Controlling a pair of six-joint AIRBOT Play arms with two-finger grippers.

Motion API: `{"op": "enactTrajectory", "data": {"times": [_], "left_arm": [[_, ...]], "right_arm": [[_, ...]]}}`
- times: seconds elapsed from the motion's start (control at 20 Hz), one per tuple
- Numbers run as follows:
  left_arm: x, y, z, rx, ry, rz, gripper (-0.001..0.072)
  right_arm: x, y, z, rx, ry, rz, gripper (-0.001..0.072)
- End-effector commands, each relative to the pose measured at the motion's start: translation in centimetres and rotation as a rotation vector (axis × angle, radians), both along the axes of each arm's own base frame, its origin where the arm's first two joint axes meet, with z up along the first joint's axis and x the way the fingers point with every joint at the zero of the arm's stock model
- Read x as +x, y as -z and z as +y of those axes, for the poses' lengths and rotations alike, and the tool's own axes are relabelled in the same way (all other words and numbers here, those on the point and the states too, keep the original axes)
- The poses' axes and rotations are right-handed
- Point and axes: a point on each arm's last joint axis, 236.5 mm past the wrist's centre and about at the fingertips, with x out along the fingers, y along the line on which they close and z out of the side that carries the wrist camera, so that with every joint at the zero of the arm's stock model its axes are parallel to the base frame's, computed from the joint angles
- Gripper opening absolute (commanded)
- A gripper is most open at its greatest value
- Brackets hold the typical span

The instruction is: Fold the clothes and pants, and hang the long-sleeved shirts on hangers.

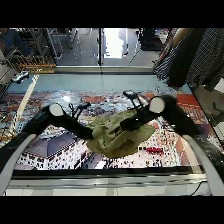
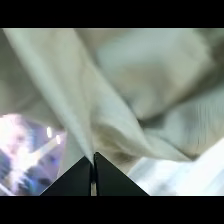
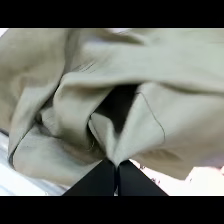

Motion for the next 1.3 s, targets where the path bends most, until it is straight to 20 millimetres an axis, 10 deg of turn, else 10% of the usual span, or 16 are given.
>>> {"op": "enactTrajectory", "data": {"times": [0.0, 0.25, 0.35, 0.45, 0.55, 0.7, 1.05, 1.1, 1.15, 1.25], "left_arm": [[-3.3, -15.1, -0.3, -0.205, 0.094, -0.241, 0.0008], [-15.8, -40.3, -0.6, -0.652, 0.193, -0.793, 0.0008], [-18.8, -46.0, 0.5, -0.719, 0.147, -0.998, 0.0008], [-16.0, -47.6, 2.5, -0.643, -0.019, -1.129, 0.0008], [-9.5, -43.1, 4.0, -0.483, -0.193, -0.998, 0.0009], [-2.1, -29.7, 3.4, -0.314, -0.244, -0.656, 0.0009], [4.1, -5.1, 7.1, -0.126, -0.504, -0.252, 0.0009], [4.7, -2.9, 7.7, -0.104, -0.537, -0.221, 0.0009], [5.6, -1.1, 8.4, -0.086, -0.564, -0.194, 0.0047], [7.6, 0.1, 9.5, -0.059, -0.545, -0.226, 0.0603]], "right_arm": [[-6.0, -12.1, -2.2, 0.038, -0.073, -0.174, 0.0018], [-18.3, -33.1, 1.4, 0.575, -0.255, -0.636, 0.0019], [-21.0, -37.6, 0.9, 0.652, -0.322, -0.783, 0.0019], [-18.8, -37.9, 0.2, 0.575, -0.288, -0.856, 0.0019], [-13.0, -34.4, -0.3, 0.395, -0.194, -0.829, 0.0018], [-3.9, -25.2, 2.0, 0.145, -0.162, -0.641, 0.0018], [17.0, 0.6, 7.7, -0.013, -0.184, -0.435, 0.0027], [17.9, 2.2, 8.3, 0.049, -0.153, -0.397, 0.0249], [17.7, 3.3, 8.4, 0.085, -0.142, -0.34, 0.0565], [16.1, 3.9, 5.4, 0.028, -0.123, -0.23, 0.0563]]}}
